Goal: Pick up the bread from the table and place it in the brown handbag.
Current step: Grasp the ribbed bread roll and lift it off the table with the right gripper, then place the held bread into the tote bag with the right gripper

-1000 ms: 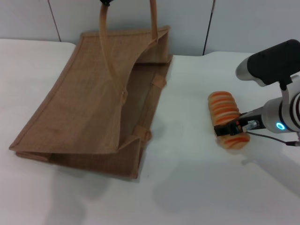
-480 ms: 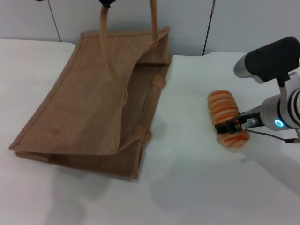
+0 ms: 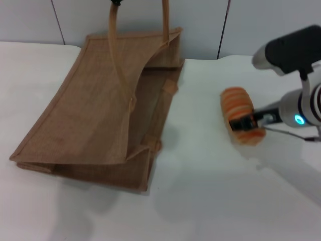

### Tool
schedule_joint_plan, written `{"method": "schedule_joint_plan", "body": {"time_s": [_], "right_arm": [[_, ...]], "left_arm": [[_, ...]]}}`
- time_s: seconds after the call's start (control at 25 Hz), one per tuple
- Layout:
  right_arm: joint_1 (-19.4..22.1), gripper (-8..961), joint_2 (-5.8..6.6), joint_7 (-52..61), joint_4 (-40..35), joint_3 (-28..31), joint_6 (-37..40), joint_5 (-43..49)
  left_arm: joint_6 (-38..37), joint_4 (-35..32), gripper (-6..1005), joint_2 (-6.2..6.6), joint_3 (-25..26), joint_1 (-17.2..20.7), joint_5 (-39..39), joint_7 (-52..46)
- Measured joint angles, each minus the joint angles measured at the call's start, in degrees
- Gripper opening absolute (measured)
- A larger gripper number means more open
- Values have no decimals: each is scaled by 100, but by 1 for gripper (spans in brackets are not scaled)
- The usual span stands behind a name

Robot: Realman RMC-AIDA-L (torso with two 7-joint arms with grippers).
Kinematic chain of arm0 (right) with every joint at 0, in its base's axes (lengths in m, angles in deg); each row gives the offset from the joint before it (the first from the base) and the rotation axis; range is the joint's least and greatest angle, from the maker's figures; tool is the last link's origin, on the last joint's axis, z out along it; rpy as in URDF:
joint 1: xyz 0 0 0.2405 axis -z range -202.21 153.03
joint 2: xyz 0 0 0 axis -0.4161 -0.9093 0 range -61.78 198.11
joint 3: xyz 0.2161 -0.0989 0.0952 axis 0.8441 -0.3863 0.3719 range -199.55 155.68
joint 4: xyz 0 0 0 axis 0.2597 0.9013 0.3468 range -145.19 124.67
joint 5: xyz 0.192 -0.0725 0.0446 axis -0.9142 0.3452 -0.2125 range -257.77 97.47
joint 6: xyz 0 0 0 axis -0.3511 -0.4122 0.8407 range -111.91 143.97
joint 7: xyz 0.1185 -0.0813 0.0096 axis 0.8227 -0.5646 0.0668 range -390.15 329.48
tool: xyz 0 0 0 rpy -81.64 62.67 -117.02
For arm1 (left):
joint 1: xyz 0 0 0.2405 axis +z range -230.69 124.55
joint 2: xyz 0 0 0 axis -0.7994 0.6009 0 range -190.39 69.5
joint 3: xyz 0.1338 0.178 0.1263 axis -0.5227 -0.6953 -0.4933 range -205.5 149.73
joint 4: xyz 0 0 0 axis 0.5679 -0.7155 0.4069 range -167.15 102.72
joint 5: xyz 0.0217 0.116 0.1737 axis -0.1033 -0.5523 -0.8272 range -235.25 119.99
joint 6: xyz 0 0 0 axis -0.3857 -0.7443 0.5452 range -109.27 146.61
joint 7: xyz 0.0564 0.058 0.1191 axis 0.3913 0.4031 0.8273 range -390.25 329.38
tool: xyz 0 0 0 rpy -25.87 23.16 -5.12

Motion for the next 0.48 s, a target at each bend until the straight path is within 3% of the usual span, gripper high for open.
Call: {"method": "schedule_joint_plan", "body": {"time_s": [0.24, 0.48], "right_arm": [[-27, 660, 0, -257, -684, -95, -20, -488], [-350, 591, -18, -309, -579, -446, 54, -589]], "left_arm": [[-106, 3, 121, -4, -186, -160, 33, -14], [-363, 9, 121, -8, -773, -409, 63, -305]]}}
